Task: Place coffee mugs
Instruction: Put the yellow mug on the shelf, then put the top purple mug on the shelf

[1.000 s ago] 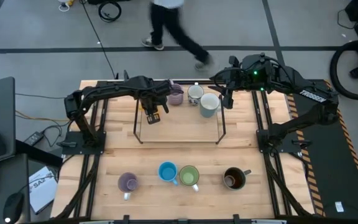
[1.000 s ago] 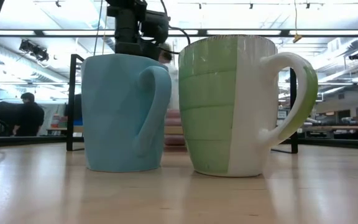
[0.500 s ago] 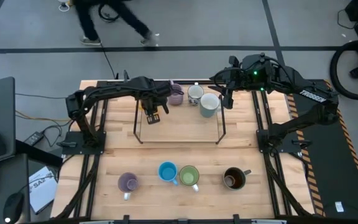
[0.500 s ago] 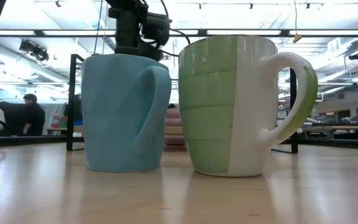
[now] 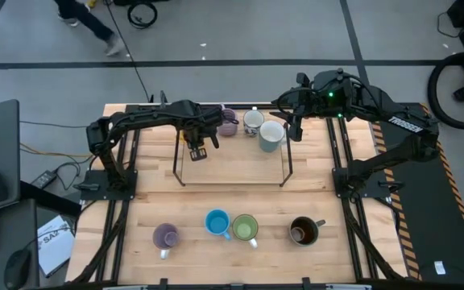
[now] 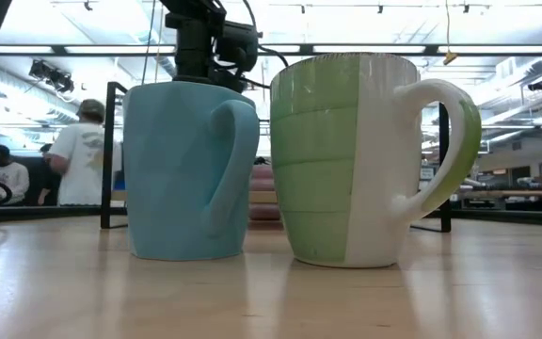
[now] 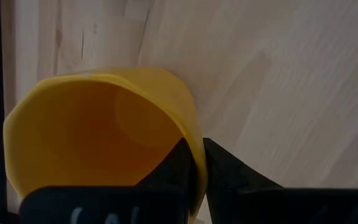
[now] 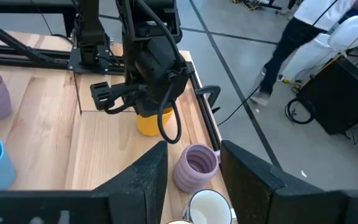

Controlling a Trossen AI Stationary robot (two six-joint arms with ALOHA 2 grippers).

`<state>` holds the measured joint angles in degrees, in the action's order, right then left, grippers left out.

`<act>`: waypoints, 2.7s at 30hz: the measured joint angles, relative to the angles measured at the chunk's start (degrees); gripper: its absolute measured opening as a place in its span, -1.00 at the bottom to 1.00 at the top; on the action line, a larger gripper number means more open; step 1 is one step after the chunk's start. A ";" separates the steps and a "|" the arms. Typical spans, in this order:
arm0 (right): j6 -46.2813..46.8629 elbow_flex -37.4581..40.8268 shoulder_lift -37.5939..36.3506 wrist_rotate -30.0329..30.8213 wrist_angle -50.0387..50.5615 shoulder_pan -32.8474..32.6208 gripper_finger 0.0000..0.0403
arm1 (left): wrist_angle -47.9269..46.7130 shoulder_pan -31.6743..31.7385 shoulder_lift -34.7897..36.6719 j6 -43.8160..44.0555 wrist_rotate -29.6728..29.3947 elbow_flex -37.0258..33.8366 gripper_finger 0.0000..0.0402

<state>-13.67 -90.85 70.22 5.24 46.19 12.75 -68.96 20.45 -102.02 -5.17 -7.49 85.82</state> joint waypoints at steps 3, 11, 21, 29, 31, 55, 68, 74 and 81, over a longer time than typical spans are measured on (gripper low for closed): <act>0.18 0.00 0.00 0.00 0.06 0.00 -0.24 | -0.22 0.00 -0.02 -0.35 0.29 0.00 -0.84; 0.17 0.00 0.00 0.03 0.11 0.00 -0.24 | -0.88 0.00 0.00 -0.46 0.23 0.00 -0.84; 0.16 0.00 0.00 0.02 0.16 -0.02 -0.24 | -0.12 -0.08 -1.37 -0.07 0.03 0.03 -0.79; 0.16 0.00 0.02 0.02 0.17 0.00 -0.24 | 0.03 -0.09 -1.67 0.02 -0.04 0.07 -0.73; 0.16 0.00 0.02 0.02 0.17 -0.02 -0.24 | 0.03 -0.04 -1.72 0.04 -0.06 0.02 -0.67; 0.02 0.00 0.02 -0.19 -0.22 0.00 -0.24 | -0.01 -0.44 4.07 1.65 -0.62 0.02 -0.17; -0.02 0.00 0.02 -0.20 -0.29 0.00 -0.24 | 4.98 -0.44 7.68 -1.44 -0.23 0.07 -0.17; -0.04 0.00 0.01 -0.20 -0.70 0.00 -0.24 | 15.92 -0.44 7.65 -3.37 -0.55 0.07 -0.17; -0.06 0.00 0.02 -0.22 -0.56 0.00 -0.24 | 26.87 0.20 5.46 -9.17 -1.47 0.11 -0.17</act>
<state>-13.73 -90.85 70.24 5.02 45.64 12.75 -42.10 20.65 -96.56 -14.34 -8.96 85.93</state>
